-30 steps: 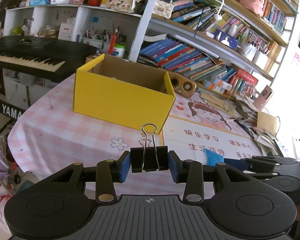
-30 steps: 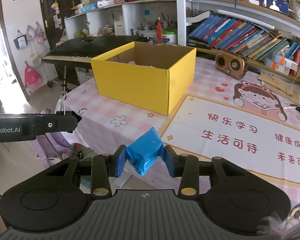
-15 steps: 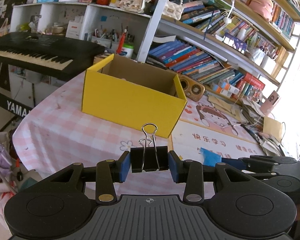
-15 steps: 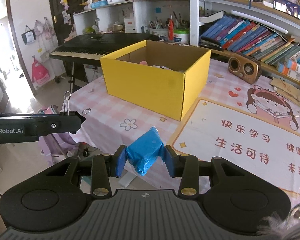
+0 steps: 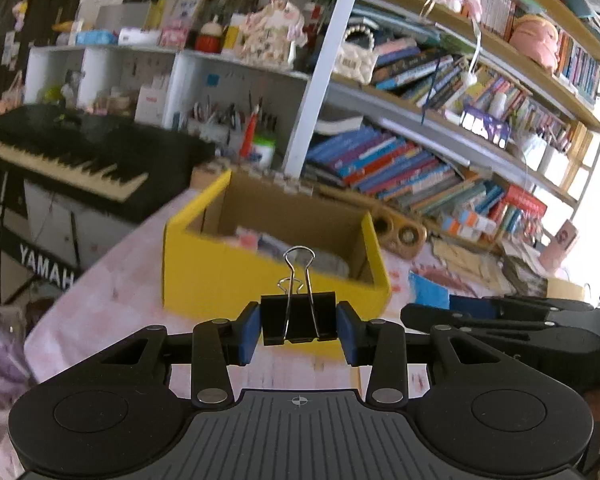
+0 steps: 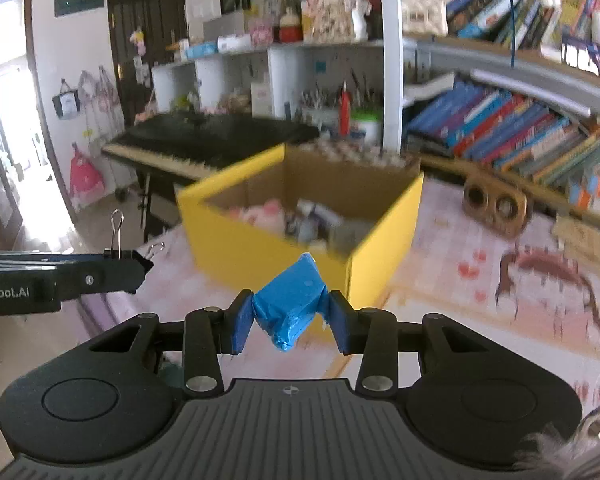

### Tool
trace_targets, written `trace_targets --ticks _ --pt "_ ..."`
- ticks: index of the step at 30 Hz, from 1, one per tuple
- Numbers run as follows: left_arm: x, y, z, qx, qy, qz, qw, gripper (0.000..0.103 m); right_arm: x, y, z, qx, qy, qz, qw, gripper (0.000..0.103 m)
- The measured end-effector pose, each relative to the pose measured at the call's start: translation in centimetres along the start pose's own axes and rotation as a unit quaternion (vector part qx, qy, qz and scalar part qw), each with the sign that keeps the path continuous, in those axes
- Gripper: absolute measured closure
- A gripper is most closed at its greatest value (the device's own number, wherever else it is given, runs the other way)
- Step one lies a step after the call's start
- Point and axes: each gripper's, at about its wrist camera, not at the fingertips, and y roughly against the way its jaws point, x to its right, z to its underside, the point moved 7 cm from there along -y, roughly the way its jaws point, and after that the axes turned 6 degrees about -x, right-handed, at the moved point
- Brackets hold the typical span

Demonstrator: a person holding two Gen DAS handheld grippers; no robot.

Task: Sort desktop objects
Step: 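Lift the binder clip and blue block and carry them toward the yellow box, then lower the clip and block into the yellow box and open both grippers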

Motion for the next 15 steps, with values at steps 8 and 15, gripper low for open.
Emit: trace_targets --ticks 8,15 --pt "1.0 -5.1 -4.9 0.025 -0.019 -0.012 0.9994 0.064 4.1 -3.1 -6.3 0.044 0.023 0.020 0.999 0.066" --pt "1.7 -11.0 -5.6 -0.013 -0.045 -0.030 0.9985 0.064 6.6 -7.0 -9.9 0.050 0.034 0.018 0.998 0.066"
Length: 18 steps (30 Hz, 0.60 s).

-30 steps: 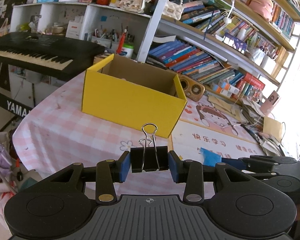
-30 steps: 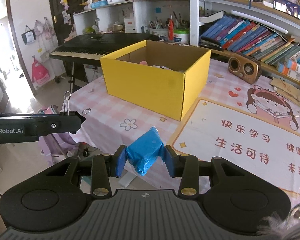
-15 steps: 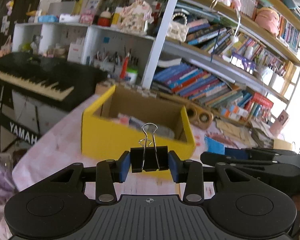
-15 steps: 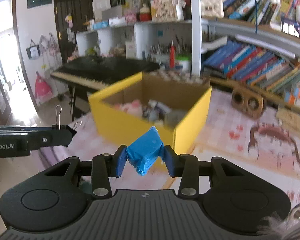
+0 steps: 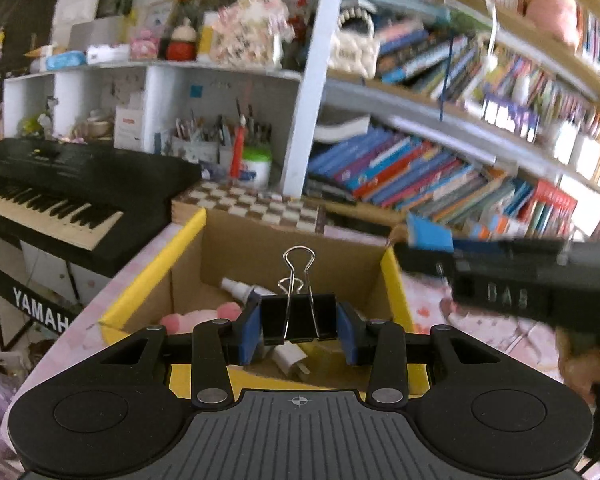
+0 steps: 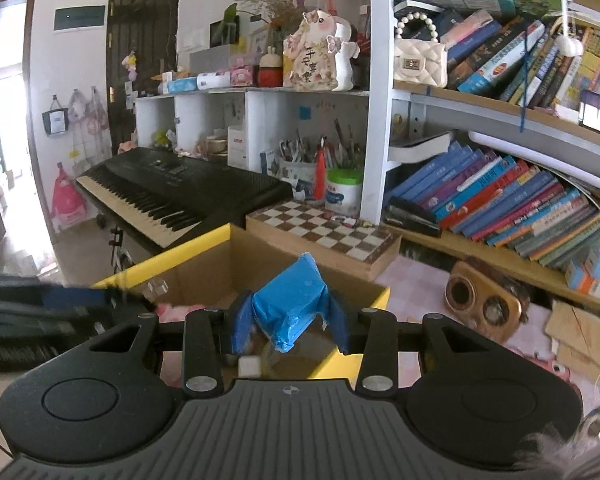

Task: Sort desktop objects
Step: 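Lower the clip and block into the yellow box and open both grippers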

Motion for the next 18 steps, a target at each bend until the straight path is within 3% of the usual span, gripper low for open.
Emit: trace_targets --ticks 7,18 --pt "1.3 -5.7 1.5 -0.081 -0.043 0.001 0.9958 0.064 0.3 -5.7 -1.0 -0.043 0.015 -0.032 0.998 0.066" --pt "2.8 -9.2 2.6 -0.139 -0.089 -0.001 0.9863 0.064 -2.2 -13.3 1.0 -0.160 0.075 -0.099 0.979 0.066"
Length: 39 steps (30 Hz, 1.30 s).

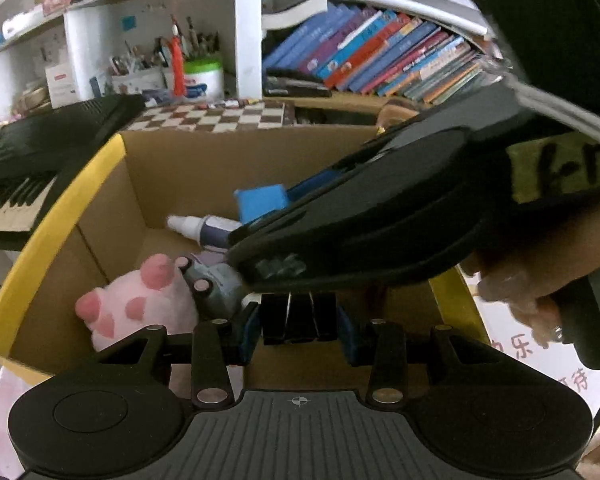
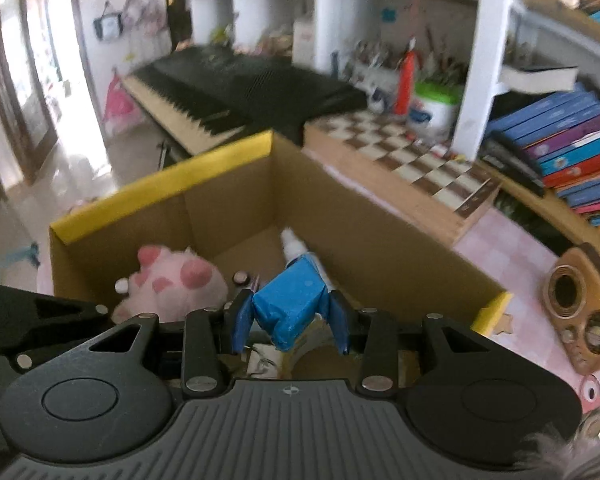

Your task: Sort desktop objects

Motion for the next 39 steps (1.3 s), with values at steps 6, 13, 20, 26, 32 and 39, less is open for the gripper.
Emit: trace_targets --ticks 6,13,20,26,32,39 --pt "0.1 -0.5 0.1 -0.005 0.004 -0.002 1.0000 0.060 -0.3 -1.9 0.2 -0.037 0.014 -0.008 0.999 0.066" --pt "0.0 1.7 0.2 0.038 0.015 0.005 0.9992 0.042 0.0 -1.5 0.1 -0.034 0.010 -0.006 0.999 0.037" --pt "-0.8 5.2 0.8 0.078 0.034 -0.005 0.9964 0.018 0.4 1.4 -0.1 0.011 -0.026 0.008 1.000 0.034" --pt "-2.3 8.7 1.5 0.132 0.068 -0.021 0.9887 0.008 1.1 6.6 1.2 0.068 -0.070 0.052 0.994 0.022" --pt "-2.9 11.8 2.1 0.180 0.072 -0.036 0.9804 0.000 1.7 12.0 5.2 0.112 -0.124 0.126 0.978 0.018" --pt "-1.7 14.8 4.5 0.192 0.065 -0.016 0.9791 0.000 0.6 17.4 11.4 0.145 -0.188 0.201 0.951 0.012"
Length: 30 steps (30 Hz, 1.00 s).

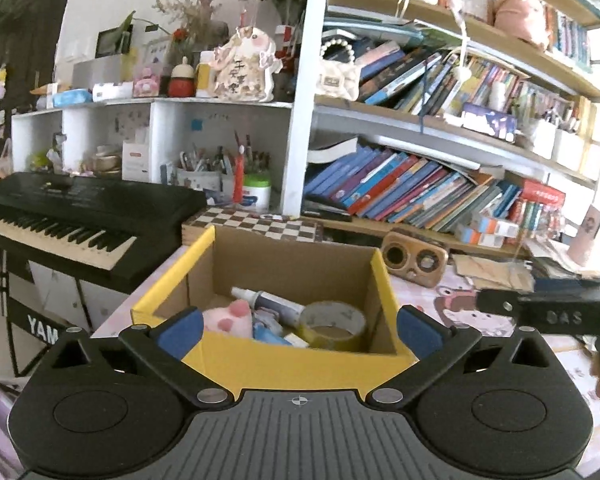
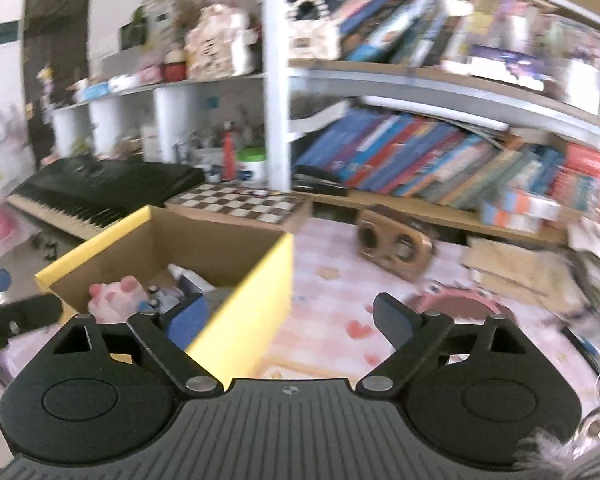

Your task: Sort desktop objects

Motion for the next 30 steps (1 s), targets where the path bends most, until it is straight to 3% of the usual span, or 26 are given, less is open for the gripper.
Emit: trace_targets --ticks 7,16,23,30 --pt "0.6 3.1 2.9 -0.003 -0.022 -0.010 0.9997 0.000 1.7 5.8 5.2 0.010 -0.052 0.065 0.997 0.009" --pt "1.7 5.2 7.0 -0.046 -0.042 -0.021 0.9978 0.000 1.5 11.1 11.6 0.000 -0.078 0.125 0.989 0.002" --pt "3.0 5.7 8.8 -0.067 -0.063 -0.012 0.9956 0.000 0.7 13.0 15.7 -0.030 -0.090 0.131 0.987 0.000" --pt "4.1 6.3 9.5 -0.069 -0.077 0.000 0.9946 0.000 1.1 13.7 17.1 -0.041 -0.104 0.139 0.984 0.000"
